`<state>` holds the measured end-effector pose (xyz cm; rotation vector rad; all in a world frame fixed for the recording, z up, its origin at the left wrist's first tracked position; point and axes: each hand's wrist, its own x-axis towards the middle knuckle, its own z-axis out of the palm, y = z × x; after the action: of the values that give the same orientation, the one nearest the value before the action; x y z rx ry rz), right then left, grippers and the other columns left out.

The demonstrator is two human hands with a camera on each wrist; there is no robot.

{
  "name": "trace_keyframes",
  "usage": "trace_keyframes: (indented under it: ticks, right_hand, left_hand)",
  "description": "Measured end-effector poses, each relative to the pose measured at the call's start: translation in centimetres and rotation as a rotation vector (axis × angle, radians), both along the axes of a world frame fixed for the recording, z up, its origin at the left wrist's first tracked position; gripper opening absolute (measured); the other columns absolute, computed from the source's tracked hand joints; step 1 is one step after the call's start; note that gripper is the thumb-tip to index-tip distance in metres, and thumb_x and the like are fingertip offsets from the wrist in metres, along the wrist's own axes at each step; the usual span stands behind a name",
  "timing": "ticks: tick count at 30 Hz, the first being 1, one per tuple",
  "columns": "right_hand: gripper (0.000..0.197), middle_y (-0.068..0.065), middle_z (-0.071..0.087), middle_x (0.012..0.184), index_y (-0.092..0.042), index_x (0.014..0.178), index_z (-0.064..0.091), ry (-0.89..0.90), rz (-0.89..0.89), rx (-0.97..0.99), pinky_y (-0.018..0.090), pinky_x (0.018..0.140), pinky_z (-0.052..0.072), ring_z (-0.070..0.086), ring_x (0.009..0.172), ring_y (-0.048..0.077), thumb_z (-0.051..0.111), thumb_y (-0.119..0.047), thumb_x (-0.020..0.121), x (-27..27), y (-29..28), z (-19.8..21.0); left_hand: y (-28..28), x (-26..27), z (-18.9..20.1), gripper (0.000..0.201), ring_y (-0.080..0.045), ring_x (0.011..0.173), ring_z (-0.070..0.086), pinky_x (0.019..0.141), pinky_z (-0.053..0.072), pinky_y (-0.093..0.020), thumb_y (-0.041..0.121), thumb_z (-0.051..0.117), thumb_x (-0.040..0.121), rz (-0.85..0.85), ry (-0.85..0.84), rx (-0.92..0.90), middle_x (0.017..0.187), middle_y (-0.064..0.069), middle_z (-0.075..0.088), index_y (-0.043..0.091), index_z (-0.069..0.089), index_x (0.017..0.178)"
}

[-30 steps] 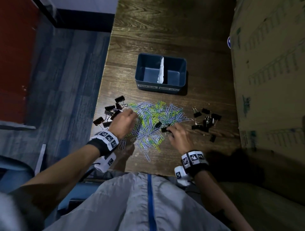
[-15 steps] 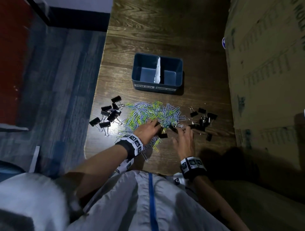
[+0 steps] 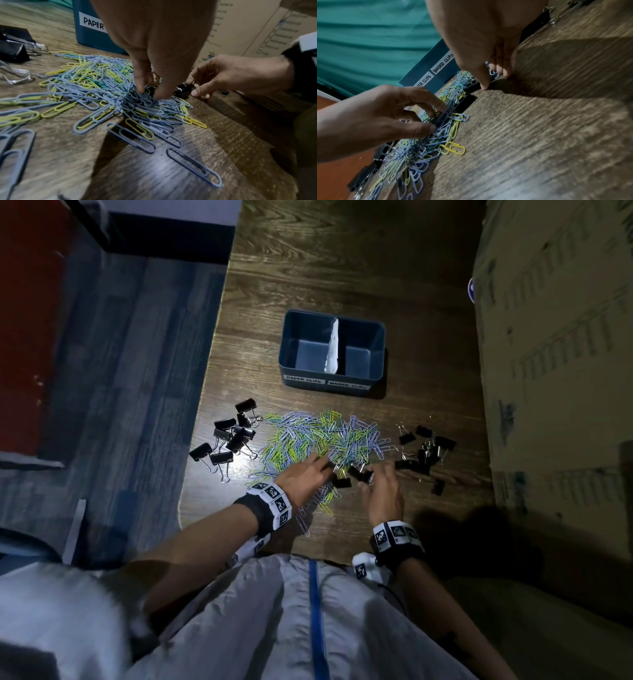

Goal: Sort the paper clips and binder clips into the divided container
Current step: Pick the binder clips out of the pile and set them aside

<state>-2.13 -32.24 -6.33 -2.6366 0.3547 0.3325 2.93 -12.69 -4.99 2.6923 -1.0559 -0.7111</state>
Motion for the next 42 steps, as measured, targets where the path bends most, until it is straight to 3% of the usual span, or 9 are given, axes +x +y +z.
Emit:
trace_keyframes:
  ticks: [8, 14, 19, 24, 28, 32, 35, 38, 42]
  right_hand:
    - [0.042, 0.006, 0.049, 0.125, -0.018, 0.118, 0.062, 0.053, -0.002, -0.028, 0.042, 0.082, 0.057, 0.063, 0.103, 0.031, 0.08, -0.02, 0.08, 0.5, 0.4, 0.4]
    - [0.03, 0.004, 0.057, 0.114, -0.019, 0.097, 0.067, 0.005, -0.045, 0.045, 0.04, 0.073, 0.057, 0.065, 0.093, 0.027, 0.085, -0.025, 0.073, 0.8, -0.1, 0.7]
    - [0.03, -0.004, 0.069, 0.088, -0.028, 0.093, 0.061, 0.044, -0.098, 0.143, 0.036, 0.067, 0.058, 0.066, 0.076, 0.019, 0.082, -0.013, 0.076, 0.6, -0.8, 1.0]
    - [0.023, -0.004, 0.073, 0.093, -0.026, 0.09, 0.071, -0.074, -0.124, 0.19, 0.031, 0.069, 0.058, 0.067, 0.08, 0.014, 0.078, -0.006, 0.079, 1.2, -1.3, 2.4]
    - [0.023, -0.007, 0.065, 0.085, -0.017, 0.088, 0.073, -0.194, -0.054, 0.261, 0.005, 0.063, 0.044, 0.056, 0.072, -0.004, 0.079, 0.0, 0.075, 2.0, -2.2, 3.7]
    - [0.019, -0.004, 0.063, 0.082, -0.017, 0.09, 0.07, -0.213, -0.169, 0.315, 0.018, 0.063, 0.045, 0.054, 0.068, 0.002, 0.078, -0.004, 0.078, 3.3, -3.1, 4.5]
    - [0.02, 0.0, 0.066, 0.087, -0.017, 0.092, 0.071, -0.256, -0.268, 0.281, 0.02, 0.066, 0.047, 0.058, 0.071, 0.007, 0.078, -0.004, 0.079, 4.0, -4.5, 5.0]
    - [0.019, 0.006, 0.066, 0.099, -0.018, 0.094, 0.071, -0.299, -0.361, 0.128, 0.024, 0.074, 0.046, 0.062, 0.084, 0.019, 0.076, -0.006, 0.08, 4.7, -6.6, 5.3]
    - [0.019, 0.01, 0.059, 0.108, -0.012, 0.099, 0.068, -0.255, -0.458, 0.019, 0.028, 0.077, 0.041, 0.055, 0.093, 0.021, 0.069, -0.001, 0.083, 5.4, -9.0, 4.8]
  left_hand:
    - [0.3, 0.4, 0.1, 0.025, -0.027, 0.094, 0.057, 0.067, 0.056, -0.035, -0.003, 0.068, 0.079, 0.101, -0.038, -0.199, 0.105, -0.012, 0.058, 0.004, 0.064, 0.102]
    - [2.6, 1.1, 0.6, 0.016, -0.015, 0.088, 0.053, 0.074, 0.052, -0.032, 0.01, 0.067, 0.083, 0.378, 0.063, -0.295, 0.089, 0.009, 0.058, 0.022, 0.057, 0.085]
    - [4.0, 1.4, 0.5, 0.014, -0.015, 0.089, 0.047, 0.066, 0.048, -0.031, 0.011, 0.064, 0.084, 0.416, -0.056, -0.243, 0.091, 0.005, 0.06, 0.021, 0.056, 0.092]
    - [3.2, 1.2, 0.2, 0.029, -0.023, 0.093, 0.052, 0.066, 0.052, -0.036, 0.014, 0.064, 0.083, 0.281, -0.187, -0.175, 0.105, -0.008, 0.06, 0.013, 0.058, 0.112]
    - [1.6, 1.8, 0.7, 0.044, -0.027, 0.109, 0.05, 0.084, 0.052, -0.042, 0.017, 0.068, 0.084, 0.219, -0.094, -0.068, 0.123, -0.011, 0.056, 0.012, 0.054, 0.126]
    - [0.2, 2.2, 1.4, 0.048, -0.026, 0.11, 0.05, 0.085, 0.05, -0.039, 0.015, 0.067, 0.084, 0.207, -0.089, 0.037, 0.123, -0.009, 0.054, 0.01, 0.049, 0.128]
    - [-0.5, 2.3, 1.6, 0.041, -0.023, 0.093, 0.056, 0.074, 0.054, -0.035, 0.013, 0.063, 0.087, 0.11, -0.096, 0.05, 0.11, -0.008, 0.059, 0.008, 0.049, 0.125]
    - [-0.5, 2.2, 1.2, 0.036, -0.017, 0.077, 0.048, 0.064, 0.05, -0.029, 0.027, 0.061, 0.091, 0.042, -0.111, 0.038, 0.104, -0.007, 0.059, 0.01, 0.05, 0.12]
    - [-0.3, 1.8, 1.2, 0.033, -0.018, 0.087, 0.054, 0.064, 0.046, -0.026, 0.021, 0.062, 0.089, 0.065, -0.127, -0.056, 0.108, -0.007, 0.055, 0.006, 0.051, 0.116]
